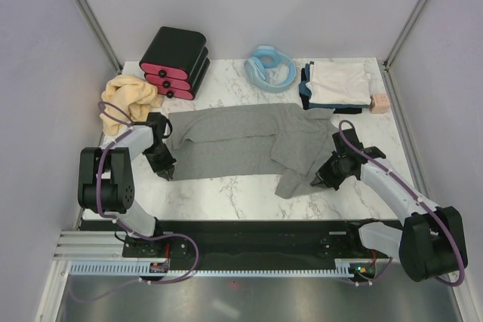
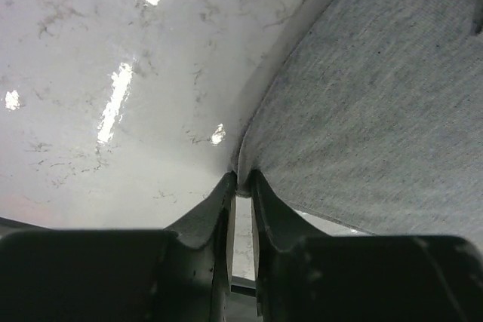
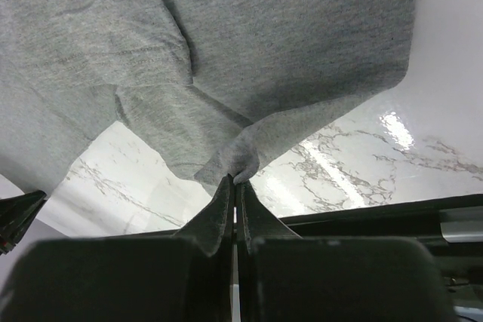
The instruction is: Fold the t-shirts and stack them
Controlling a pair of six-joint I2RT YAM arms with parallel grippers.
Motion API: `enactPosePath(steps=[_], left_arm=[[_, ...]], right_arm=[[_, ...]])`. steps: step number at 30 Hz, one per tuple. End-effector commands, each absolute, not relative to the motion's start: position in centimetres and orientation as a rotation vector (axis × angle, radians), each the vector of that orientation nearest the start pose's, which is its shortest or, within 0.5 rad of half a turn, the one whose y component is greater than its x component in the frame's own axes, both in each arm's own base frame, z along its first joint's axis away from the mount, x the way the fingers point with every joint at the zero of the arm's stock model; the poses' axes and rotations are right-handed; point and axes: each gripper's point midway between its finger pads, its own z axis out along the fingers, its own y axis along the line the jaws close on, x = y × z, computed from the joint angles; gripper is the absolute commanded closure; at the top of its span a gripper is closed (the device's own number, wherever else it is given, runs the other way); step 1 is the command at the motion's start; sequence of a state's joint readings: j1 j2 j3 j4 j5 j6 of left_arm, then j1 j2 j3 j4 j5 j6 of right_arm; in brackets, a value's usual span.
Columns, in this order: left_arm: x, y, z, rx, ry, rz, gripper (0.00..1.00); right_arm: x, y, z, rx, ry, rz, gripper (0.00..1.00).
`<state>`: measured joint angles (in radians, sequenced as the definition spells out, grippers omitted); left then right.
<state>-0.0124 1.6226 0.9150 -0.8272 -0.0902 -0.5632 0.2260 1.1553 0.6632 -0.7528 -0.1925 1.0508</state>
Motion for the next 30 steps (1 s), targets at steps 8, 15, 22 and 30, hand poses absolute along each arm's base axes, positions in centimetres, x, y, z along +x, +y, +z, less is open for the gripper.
enactPosePath(steps=[8,15,22,30], left_arm=[[24.8,-0.4,1.9,-0.785,2.912,0.119,0.98],[27.4,-0.1,5.7,-0.781,2.816,0.102,0.98],[29.2,0.1,8.2,-0.731,2.757,0.078,0.98],[31.3,-0.9,9.3,-0.69,2.744,-0.023,0.98]], right_arm=[[21.5,11.6,7.3,1.125,2.664,0.536,1.0],[24.6,10.5,10.3,1.109,2.576,0.489,1.0],[27.8,9.5,12.3,1.108,2.518,0.49,1.0],[32.8,9.3,15.3,1.015,2.481,0.517,1.0]])
